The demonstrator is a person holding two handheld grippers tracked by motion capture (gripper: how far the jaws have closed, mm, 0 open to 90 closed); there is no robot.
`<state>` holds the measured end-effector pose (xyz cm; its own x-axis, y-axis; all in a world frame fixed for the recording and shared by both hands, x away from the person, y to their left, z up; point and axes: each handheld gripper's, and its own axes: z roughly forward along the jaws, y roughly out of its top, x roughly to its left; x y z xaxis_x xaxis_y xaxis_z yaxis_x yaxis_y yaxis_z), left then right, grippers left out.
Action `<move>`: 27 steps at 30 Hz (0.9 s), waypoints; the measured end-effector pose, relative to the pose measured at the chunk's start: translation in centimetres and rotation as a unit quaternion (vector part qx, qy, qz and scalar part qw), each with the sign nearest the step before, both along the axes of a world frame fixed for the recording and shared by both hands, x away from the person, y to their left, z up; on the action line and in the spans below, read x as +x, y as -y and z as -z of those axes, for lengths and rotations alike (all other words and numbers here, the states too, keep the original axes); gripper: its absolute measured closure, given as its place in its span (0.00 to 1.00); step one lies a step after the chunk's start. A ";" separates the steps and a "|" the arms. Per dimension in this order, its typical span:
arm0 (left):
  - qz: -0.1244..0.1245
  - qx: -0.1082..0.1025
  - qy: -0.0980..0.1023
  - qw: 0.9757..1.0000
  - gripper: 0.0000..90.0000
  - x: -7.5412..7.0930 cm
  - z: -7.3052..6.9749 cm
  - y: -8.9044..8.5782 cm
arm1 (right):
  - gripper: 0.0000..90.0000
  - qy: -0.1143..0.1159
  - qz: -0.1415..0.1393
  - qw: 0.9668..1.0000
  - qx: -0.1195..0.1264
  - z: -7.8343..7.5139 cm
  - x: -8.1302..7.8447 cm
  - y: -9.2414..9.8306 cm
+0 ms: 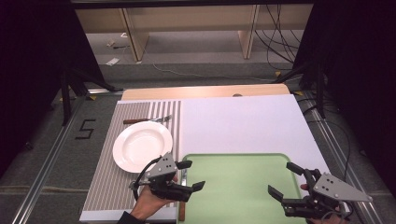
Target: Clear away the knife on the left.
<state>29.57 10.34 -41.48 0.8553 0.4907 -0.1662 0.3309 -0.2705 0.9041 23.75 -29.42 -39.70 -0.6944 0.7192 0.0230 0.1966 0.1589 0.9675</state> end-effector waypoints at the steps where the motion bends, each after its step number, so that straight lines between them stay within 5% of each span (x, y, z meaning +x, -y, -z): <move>1: -0.001 -0.001 0.002 1.000 0.23 -0.1 0.0 -0.1 | 0.10 0.000 0.000 1.000 0.000 0.0 0.0 0.0; 14: -0.024 -0.043 0.031 0.998 0.22 -1.0 -0.5 -1.6 | 0.10 0.000 0.000 1.000 0.001 0.0 0.0 0.0; 27: -0.035 -0.040 0.040 0.998 0.21 -1.7 -0.3 -2.2 | 0.09 0.000 0.000 1.000 0.000 0.0 0.0 0.0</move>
<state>27.83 12.50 -41.15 0.8315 0.5375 -0.1403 0.2723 -0.1742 0.9463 23.71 -29.44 -39.69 -0.6943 0.7193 0.0229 0.1968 0.1592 0.9674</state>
